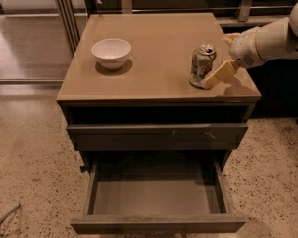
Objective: Place 7up can into middle drawer
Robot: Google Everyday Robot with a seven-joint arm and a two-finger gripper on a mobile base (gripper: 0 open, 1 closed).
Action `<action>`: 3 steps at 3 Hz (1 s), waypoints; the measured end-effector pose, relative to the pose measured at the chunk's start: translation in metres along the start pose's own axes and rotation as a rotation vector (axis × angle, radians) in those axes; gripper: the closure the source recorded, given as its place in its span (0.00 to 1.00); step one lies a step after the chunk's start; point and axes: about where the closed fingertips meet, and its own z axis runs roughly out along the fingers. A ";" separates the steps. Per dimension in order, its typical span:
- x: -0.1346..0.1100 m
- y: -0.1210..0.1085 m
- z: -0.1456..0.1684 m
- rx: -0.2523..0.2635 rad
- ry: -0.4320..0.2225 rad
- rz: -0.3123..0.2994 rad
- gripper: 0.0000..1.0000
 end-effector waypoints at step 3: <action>-0.009 0.003 0.017 -0.025 -0.028 0.005 0.41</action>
Offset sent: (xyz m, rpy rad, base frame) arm 0.0068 0.0146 -0.0040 0.0262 0.0056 0.0203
